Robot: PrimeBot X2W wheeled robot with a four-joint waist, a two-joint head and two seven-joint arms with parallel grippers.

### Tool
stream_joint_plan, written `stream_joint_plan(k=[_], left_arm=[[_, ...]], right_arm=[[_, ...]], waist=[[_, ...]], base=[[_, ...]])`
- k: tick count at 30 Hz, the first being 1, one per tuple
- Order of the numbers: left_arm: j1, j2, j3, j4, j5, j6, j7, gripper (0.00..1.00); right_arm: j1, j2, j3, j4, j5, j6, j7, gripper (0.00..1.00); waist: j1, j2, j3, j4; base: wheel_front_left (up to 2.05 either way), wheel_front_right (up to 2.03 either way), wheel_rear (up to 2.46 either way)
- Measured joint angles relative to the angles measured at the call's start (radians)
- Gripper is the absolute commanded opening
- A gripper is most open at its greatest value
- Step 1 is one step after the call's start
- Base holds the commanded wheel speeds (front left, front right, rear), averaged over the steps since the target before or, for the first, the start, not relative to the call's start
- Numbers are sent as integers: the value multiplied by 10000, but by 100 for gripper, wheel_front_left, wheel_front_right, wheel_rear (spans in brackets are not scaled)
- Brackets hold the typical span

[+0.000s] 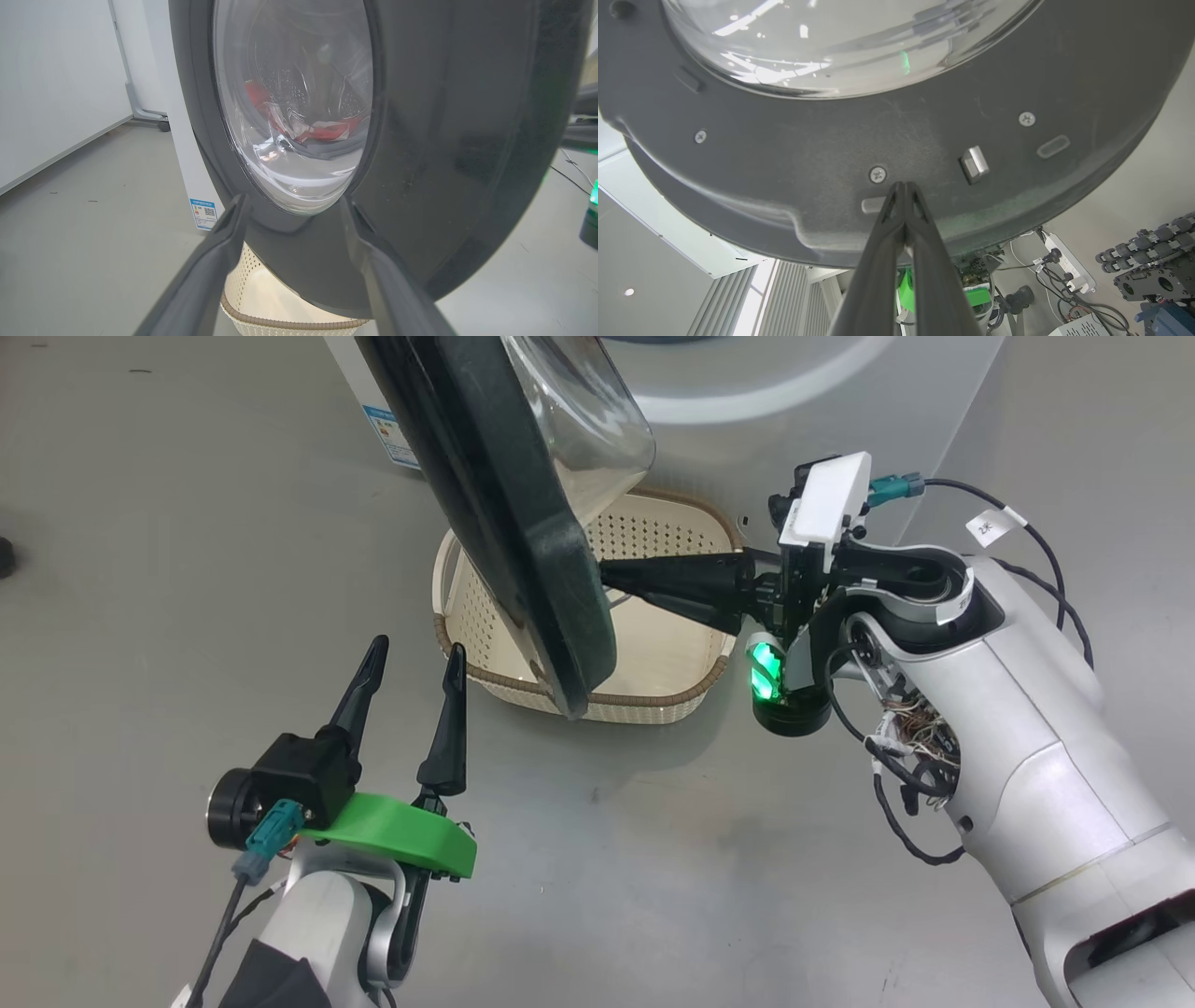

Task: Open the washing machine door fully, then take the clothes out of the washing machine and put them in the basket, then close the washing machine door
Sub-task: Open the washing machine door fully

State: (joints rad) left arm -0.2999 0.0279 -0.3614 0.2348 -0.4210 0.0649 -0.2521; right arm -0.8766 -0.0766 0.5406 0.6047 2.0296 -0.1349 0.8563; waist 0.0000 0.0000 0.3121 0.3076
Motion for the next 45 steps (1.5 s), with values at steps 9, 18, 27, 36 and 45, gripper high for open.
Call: stream_joint_plan(k=[9,18,27,36,45], left_arm=[[129,2,-12,-2,90,0,0,100],[155,2,153,-4,138,2,0,100],[247,6,608,71,307,2,0,100],[389,8,991,226,537,-2,0,100],[846,13,1549,249,725,-84,0,100]], right_arm=[[243,-2,621,-368,541,0,-460,0],[256,12,1026,-627,635,-4,-1143,0],[245,-36,949,-502,-736,819,-2485,0],[256,-1595,1751,-353,-4027,2401,-4748,0],[417,-2725,2999,-761,-8036,2476,-7965,0]], waist=[[0,0,-86,-3],[0,0,-155,-117],[0,0,-460,-459],[0,0,-1070,-838],[-1,0,-1673,-1443]], base=[[0,0,0],[0,0,0],[0,0,0],[0,0,0],[0,0,0]])
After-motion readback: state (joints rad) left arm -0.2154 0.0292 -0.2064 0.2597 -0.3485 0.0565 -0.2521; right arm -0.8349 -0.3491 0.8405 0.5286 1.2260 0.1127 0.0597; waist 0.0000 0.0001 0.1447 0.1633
